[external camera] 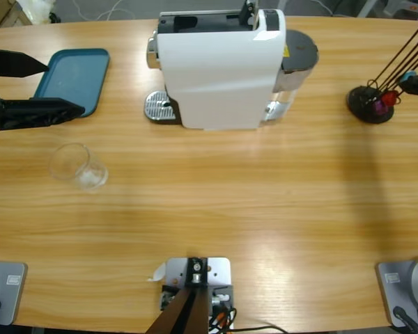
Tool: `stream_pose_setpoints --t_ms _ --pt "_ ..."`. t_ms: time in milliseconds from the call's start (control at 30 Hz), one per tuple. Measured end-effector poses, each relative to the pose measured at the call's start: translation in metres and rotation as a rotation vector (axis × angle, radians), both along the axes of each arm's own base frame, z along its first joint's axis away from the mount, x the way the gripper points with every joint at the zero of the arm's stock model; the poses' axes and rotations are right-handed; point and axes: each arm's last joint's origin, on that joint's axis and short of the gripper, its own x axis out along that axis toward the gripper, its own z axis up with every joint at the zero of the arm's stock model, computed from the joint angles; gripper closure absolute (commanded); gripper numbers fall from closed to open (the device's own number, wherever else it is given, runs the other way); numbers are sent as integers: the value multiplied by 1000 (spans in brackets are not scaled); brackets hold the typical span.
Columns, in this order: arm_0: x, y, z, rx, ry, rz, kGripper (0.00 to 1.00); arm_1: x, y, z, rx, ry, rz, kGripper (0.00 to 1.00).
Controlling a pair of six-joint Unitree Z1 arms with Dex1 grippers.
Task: Pour coffee
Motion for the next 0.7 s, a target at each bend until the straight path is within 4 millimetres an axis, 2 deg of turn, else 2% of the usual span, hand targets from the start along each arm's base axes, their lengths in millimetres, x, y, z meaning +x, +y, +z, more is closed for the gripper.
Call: stream_pose_setpoints --t_ms 200,700 --pt "1 -1 0 -4 1 3 18 -3 0 11 -1 -11 2 1000" --pt "1 -1 0 -7 -1 3 18 -10 -1 70 -28 -90 0 1000"
